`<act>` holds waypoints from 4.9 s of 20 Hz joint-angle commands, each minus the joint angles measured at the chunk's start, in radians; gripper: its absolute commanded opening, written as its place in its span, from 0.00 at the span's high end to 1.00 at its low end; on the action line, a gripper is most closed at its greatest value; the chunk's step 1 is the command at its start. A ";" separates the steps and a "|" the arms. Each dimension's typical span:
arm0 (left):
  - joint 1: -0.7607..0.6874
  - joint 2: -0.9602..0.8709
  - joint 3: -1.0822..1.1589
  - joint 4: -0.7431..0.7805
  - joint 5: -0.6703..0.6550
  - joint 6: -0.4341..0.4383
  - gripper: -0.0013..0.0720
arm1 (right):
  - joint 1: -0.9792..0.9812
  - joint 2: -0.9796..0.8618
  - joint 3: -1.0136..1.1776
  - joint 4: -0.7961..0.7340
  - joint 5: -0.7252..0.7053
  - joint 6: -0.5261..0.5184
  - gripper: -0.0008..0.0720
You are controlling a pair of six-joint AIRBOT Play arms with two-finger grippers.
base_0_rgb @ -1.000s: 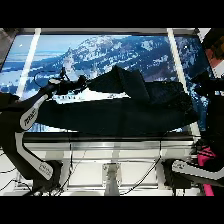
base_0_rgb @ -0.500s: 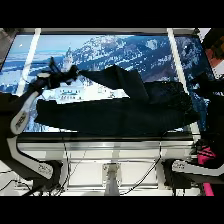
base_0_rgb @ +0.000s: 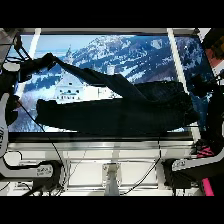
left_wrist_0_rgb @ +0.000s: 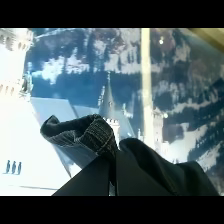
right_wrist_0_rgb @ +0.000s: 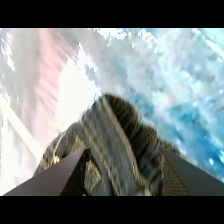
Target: Fold the clothes and pants, and hang the long-sleeved shirts on hangers.
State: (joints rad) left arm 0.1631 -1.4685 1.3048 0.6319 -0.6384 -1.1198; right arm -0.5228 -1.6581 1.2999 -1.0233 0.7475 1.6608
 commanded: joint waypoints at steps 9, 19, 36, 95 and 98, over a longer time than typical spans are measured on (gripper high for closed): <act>0.007 0.019 0.000 0.102 -0.145 -0.029 0.97 | 0.079 -0.232 0.236 -0.014 0.144 -0.119 0.32; 0.016 0.013 0.000 0.102 -0.047 -0.029 0.97 | 0.093 -0.234 0.265 -0.076 0.203 -0.134 0.94; 0.061 0.001 0.123 0.102 0.235 0.143 0.97 | 0.046 -0.234 0.443 -0.159 0.204 0.214 0.95; 0.667 0.321 -0.739 0.328 -0.309 -0.081 0.38 | -0.043 -0.206 0.373 0.381 0.770 -0.335 0.36; 0.638 0.269 -0.739 0.296 -0.251 -0.081 0.38 | -0.043 -0.206 0.372 0.381 0.770 -0.335 0.36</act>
State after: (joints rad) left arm 0.8215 -1.1538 0.5686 0.9726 -0.9504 -1.1969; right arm -0.5674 -1.8645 1.6726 -0.6441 1.5173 1.3254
